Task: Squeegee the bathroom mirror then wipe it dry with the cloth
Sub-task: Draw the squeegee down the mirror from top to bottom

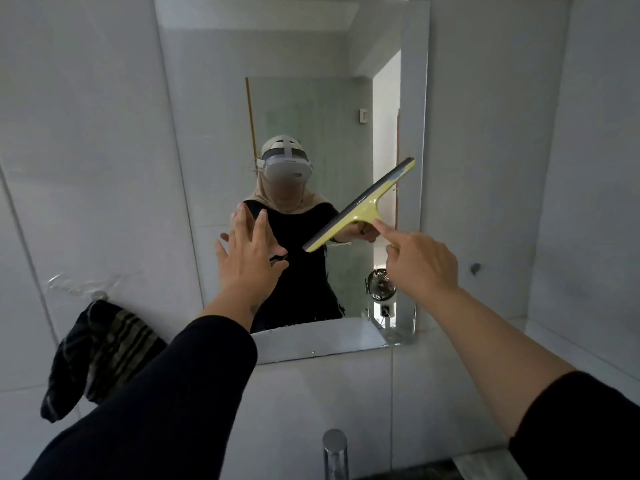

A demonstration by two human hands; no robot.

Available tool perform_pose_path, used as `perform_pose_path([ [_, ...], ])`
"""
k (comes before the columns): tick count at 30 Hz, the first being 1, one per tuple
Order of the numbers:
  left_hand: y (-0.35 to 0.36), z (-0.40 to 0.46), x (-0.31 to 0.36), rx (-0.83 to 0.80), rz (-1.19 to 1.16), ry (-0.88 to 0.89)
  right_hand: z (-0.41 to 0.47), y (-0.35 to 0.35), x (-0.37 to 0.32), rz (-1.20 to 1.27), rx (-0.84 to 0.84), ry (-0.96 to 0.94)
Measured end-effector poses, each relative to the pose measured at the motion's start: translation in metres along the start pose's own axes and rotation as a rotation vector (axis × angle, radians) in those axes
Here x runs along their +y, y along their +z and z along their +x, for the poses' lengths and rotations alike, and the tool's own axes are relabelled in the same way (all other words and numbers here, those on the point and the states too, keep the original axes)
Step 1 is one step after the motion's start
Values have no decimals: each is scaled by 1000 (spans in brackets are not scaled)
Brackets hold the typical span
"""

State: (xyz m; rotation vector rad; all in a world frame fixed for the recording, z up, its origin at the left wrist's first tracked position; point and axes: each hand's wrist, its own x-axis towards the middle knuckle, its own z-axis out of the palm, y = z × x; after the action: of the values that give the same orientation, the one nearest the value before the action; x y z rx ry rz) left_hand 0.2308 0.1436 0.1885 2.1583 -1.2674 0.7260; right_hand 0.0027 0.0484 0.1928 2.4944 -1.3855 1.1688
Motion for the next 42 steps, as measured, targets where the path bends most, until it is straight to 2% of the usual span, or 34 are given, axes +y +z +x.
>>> perform_pose_path([
  [5,5,2,5,-18,-2,-22,-15,9,11,166,-25,142],
  [14,5,2,1,0,-50,8,-47,52,-17,521,-23,311],
  [18,8,-6,-7,84,-53,5,-59,68,-37,672,16,385],
  [20,11,-16,-17,99,-38,-22,-62,78,-50,726,33,404],
  [24,15,-32,-42,27,20,-109,-71,93,-78,810,51,418],
  [35,-3,-62,-81,6,76,-149,-99,123,-152,769,-54,265],
  [42,8,-72,-82,-102,25,-166,-108,120,-142,443,-146,50],
])
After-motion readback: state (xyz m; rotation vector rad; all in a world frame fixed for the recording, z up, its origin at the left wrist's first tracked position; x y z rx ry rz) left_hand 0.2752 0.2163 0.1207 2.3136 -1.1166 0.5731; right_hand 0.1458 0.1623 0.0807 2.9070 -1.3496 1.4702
